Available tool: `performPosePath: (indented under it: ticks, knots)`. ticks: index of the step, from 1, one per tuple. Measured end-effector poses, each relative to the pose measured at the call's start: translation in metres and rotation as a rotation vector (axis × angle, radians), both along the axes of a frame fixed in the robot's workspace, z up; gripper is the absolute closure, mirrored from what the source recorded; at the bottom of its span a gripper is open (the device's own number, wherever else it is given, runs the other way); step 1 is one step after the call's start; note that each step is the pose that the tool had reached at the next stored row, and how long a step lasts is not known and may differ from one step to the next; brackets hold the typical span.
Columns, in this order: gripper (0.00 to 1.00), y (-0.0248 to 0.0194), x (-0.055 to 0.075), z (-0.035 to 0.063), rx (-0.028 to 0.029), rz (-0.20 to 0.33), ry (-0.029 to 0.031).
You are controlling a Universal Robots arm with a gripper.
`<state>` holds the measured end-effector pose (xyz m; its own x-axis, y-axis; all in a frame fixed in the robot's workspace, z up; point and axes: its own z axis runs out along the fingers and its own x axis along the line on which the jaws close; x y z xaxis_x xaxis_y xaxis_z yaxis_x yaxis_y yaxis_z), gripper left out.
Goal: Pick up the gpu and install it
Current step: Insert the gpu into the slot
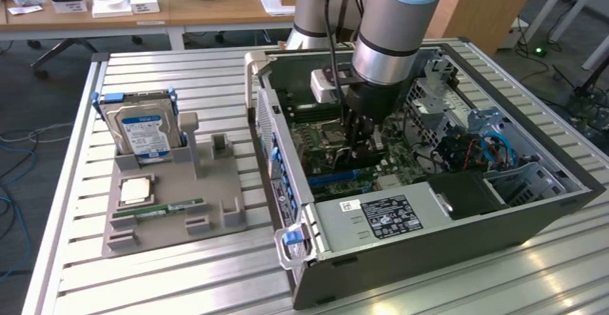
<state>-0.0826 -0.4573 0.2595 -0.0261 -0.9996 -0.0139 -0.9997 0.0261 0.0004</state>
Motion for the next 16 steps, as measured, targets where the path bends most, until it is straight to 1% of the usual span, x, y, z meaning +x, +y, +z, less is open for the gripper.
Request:
performPosePath:
  ticks: [5,9,16]
  knots:
    - [0.74,0.0000,-0.0029,-0.0002,0.0001,0.000,0.0000]
    - [0.74,-0.0009,-0.0035,-0.0004,0.0001,0.000,0.0000]
    - [0.74,-0.0010,-0.0043,-0.0008,0.0001,0.000,0.0000]
